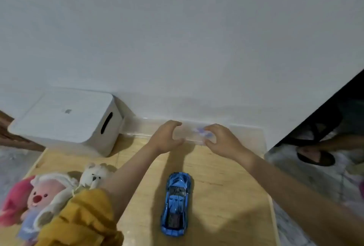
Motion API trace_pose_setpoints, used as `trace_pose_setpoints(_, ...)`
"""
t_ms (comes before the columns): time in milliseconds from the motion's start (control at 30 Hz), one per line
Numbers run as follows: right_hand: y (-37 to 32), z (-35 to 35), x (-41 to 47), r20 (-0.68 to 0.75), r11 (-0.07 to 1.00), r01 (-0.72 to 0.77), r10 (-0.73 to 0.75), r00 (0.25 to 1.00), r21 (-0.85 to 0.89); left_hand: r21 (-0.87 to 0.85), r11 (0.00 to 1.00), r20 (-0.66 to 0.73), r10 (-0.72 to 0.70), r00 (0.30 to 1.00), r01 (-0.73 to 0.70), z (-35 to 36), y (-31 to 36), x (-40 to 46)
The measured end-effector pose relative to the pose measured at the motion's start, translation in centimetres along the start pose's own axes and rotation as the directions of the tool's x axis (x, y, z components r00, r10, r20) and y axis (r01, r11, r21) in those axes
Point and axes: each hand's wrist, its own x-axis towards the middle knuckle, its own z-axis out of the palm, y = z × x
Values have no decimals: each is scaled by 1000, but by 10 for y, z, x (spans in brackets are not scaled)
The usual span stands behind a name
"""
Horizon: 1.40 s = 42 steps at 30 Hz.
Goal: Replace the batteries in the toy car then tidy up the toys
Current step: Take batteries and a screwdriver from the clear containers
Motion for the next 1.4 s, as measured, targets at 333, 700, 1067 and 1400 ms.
trace_pose_setpoints(333, 24, 23, 33, 38, 941, 122, -115, 993, -316, 138, 989, -76, 72, 994, -61, 29, -20, 27)
trace_pose_setpoints(700, 24, 35, 29, -8, 917, 148, -162, 987, -369, 300, 948, -76, 131, 988, -103, 31, -16, 26)
trace_pose_setpoints(1067, 18, 29, 30, 49, 910, 146, -137, 989, -387, 373, 906, -61, 240, 969, -201, 34, -21, 26)
trace_pose_setpoints(1400, 7, -14, 47, 70, 963, 95, -80, 994, -252, 517, 823, -89, 324, 942, -234, 32, -21, 31)
